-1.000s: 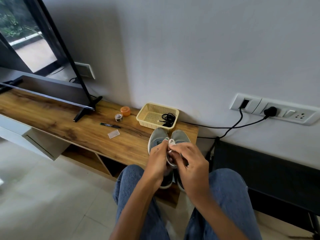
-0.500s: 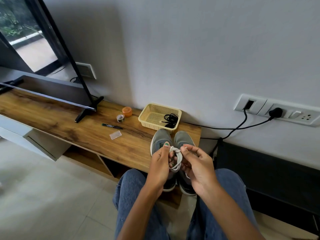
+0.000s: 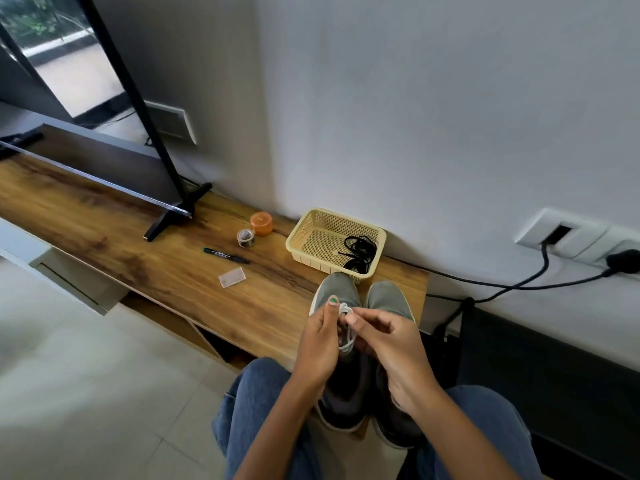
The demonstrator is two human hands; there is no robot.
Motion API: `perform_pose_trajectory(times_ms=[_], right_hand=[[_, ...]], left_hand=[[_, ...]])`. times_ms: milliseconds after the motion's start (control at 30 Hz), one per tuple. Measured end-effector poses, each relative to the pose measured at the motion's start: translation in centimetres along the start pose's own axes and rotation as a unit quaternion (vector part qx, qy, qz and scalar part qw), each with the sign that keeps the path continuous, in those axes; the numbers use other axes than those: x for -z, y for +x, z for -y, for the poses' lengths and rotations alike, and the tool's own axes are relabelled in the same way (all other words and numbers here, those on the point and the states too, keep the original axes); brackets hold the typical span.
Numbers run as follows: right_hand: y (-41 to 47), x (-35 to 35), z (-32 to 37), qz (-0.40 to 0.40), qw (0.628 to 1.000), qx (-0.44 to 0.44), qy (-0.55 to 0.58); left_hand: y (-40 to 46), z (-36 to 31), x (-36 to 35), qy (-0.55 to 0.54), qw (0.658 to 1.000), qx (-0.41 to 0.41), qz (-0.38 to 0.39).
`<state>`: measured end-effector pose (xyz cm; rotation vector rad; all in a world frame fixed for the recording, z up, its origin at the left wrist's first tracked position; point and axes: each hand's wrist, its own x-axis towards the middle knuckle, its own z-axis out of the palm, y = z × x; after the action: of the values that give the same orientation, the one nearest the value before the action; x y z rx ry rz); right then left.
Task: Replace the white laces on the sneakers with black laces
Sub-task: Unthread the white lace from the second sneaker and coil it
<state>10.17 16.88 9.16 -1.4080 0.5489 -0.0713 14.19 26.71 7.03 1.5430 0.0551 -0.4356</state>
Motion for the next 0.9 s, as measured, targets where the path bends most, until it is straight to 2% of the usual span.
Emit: perform_pose_trajectory(times_ms=[233,400,533,733,900], right_hand=[[8.5,-0.6,0.3,-0.042,0.997,-0.011,-0.059],[17.0,-2.1,0.1,-0.046,0.994,-0.008,-0.095],[22.5,-3.8,0.3,-0.028,0.997,-0.044,-0.059],[28.3,-6.7,-2.5,-0.042,0.992,-0.115,-0.033],[29.9,-8.0,-4.7,-0.056,0.988,-0.144,-0.031]], left_hand=[[7.4,0.1,0.1,0.086,0.996,0.01,-0.007],[14.4,-0.5,1.4,0.093,0.994,0.011,-0.062],[18.6,-1.8,2.8,0.067,0.995,0.033,-0.061],[22.3,-1.4,4.1,0.088,0.99,0.088,-0.06],[22.4,-0.2,4.6,0.065,0.986,0.062,-0.14]])
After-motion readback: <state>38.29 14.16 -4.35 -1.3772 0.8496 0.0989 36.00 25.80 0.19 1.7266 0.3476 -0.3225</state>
